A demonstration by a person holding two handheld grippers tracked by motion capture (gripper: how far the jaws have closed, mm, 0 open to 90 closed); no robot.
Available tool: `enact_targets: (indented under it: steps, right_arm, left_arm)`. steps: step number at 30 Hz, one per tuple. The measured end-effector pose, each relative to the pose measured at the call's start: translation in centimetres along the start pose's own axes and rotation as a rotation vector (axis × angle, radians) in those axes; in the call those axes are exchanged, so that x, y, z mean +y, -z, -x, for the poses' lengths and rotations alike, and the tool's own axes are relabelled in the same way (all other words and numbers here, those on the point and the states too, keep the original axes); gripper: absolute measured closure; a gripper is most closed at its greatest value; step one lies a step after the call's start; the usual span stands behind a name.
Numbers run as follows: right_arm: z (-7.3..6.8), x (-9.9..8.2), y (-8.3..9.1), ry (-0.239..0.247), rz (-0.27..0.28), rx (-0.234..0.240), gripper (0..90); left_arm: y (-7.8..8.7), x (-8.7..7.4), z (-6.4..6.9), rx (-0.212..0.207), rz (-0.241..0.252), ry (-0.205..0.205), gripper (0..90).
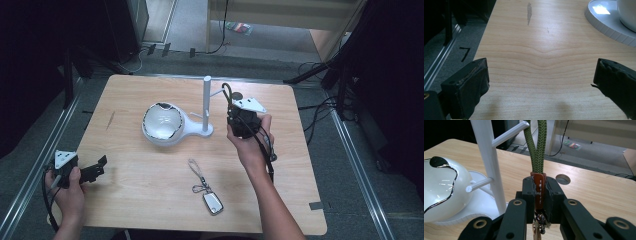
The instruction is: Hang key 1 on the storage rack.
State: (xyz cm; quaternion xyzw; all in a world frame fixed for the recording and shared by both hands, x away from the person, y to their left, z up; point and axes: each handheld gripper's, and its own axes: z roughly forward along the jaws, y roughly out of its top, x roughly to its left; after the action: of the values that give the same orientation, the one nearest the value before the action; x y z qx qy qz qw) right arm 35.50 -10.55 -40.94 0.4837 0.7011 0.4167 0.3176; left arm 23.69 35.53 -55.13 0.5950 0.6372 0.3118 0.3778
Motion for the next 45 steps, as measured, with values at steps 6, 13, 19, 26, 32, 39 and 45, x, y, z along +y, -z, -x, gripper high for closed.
enact_targets:
  steps: [6,13,19,26,32,39,45]
  right_arm:
    - [-0.4,0.0,0.1,0.013,-0.007,-0.012,80.6]
    - [-1.0,0.0,0.2,0.034,-0.012,-0.014,80.6]
    - [-1.4,-0.1,0.1,0.044,-0.015,-0.011,80.6]
    - [-1.6,-0.1,0.0,0.046,-0.015,-0.011,80.6]
    - [-2.0,-0.1,0.1,0.061,-0.014,-0.015,80.5]
    - [-2.4,-0.2,0.1,0.089,-0.005,-0.025,80.3]
    - [-2.9,-0.3,0.0,0.106,-0.009,-0.004,79.9]
  left_arm:
    - [0.0,0.0,0.0,0.000,0.000,-0.001,0.3]
    - [0.0,0.0,0.0,0.000,-0.003,-0.002,0.3]
    - [0.0,0.0,0.0,-0.001,-0.003,0.001,0.3]
    - [0.0,0.0,0.0,-0.001,-0.003,0.001,0.3]
    - [0.0,0.0,-0.1,-0.002,-0.003,0.002,0.3]
    - [0.0,0.0,-0.1,-0.002,-0.004,0.003,0.3]
    - [0.0,0.0,-0.1,-0.003,-0.005,0.004,0.3]
